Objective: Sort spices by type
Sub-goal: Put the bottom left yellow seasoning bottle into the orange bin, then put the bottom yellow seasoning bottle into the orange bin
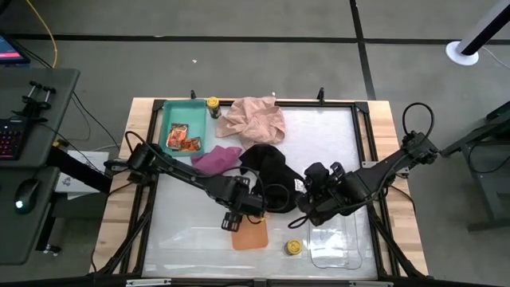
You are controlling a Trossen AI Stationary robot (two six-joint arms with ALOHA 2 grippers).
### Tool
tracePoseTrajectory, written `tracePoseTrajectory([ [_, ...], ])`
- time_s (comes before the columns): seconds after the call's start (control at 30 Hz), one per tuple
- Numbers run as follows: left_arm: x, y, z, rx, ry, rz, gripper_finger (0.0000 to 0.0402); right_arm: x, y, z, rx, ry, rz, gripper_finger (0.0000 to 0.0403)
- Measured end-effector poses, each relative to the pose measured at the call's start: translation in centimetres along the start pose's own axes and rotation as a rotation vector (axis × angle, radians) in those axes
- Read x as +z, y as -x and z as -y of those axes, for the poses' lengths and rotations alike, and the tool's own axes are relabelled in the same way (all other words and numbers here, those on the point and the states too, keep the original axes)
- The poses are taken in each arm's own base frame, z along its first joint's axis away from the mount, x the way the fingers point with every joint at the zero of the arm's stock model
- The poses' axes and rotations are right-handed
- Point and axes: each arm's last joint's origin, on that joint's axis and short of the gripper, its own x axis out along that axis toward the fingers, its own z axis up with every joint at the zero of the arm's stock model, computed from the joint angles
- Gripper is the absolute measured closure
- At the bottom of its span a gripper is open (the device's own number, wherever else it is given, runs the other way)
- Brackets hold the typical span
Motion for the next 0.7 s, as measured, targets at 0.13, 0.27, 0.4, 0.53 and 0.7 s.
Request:
tracePoseTrajectory([
  [0.13, 0.0, 0.0, 0.0, 0.001, -0.035, 0.004, 0.0112, 0.0, 0.0, 0.0, 0.004, -0.055, -0.001, 0.0396],
  [0.27, 0.0, 0.1, 0.0, 0.000, -0.062, 0.007, 0.0109, -0.1, 0.0, -0.1, 0.010, -0.061, -0.026, 0.0395],
  [0.4, -0.2, 1.4, -0.4, -0.002, -0.054, 0.041, 0.0111, -0.1, 0.0, -0.1, 0.010, -0.022, -0.033, 0.0383],
  [0.53, -0.7, 3.7, -1.4, -0.002, 0.003, 0.116, 0.0111, -0.1, 0.0, -0.1, 0.014, 0.040, -0.042, 0.0335],
  [0.7, -2.2, 8.1, -2.4, -0.011, 0.140, 0.241, 0.0111, -0.3, 0.0, -0.6, 0.089, 0.139, -0.122, 0.0232],
])
